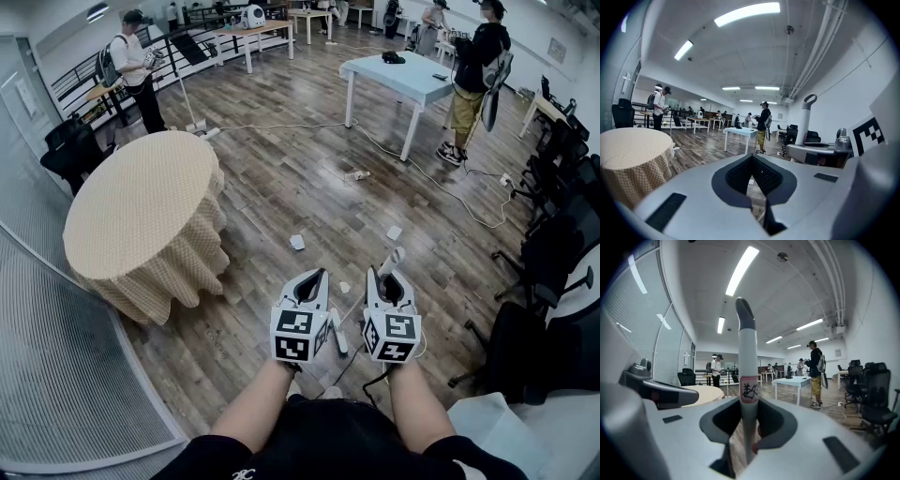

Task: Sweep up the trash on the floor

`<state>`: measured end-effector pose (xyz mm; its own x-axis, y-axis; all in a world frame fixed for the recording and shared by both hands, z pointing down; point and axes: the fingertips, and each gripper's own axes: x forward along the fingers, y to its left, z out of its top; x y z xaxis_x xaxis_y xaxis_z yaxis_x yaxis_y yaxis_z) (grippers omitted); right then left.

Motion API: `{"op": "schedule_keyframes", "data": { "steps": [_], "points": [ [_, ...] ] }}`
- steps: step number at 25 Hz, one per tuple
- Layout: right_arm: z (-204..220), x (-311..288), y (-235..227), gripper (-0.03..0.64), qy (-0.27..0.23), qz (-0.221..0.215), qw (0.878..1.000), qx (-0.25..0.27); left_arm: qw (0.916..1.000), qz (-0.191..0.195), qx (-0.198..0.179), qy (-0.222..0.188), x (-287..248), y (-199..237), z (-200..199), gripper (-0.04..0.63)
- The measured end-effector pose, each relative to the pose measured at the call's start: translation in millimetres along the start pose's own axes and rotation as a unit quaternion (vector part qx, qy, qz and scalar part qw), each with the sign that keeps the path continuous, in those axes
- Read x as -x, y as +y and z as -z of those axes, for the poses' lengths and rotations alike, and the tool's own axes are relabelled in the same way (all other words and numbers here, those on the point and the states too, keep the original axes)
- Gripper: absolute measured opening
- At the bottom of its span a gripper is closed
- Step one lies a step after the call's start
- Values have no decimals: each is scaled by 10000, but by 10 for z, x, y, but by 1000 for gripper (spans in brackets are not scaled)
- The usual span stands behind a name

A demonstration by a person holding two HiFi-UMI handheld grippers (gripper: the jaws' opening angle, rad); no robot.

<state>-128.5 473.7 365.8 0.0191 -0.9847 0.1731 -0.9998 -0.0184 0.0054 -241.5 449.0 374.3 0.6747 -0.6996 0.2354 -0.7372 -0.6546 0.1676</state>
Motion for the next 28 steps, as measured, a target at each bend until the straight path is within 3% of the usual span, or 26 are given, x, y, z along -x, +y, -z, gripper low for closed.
{"op": "schedule_keyframes", "data": {
  "steps": [13, 23, 28],
  "points": [
    [147, -189, -10, 101, 259, -1, 9997, 37, 9999, 18, -64, 90, -169, 197, 61, -5],
    [66, -245, 53, 101, 128, 438, 9985, 291, 9998, 202, 89, 7, -19, 592, 126, -5],
    [-4, -309, 17, 101, -12, 635, 9974, 352, 9997, 75, 221, 5, 58, 941, 189, -5]
  ]
}}
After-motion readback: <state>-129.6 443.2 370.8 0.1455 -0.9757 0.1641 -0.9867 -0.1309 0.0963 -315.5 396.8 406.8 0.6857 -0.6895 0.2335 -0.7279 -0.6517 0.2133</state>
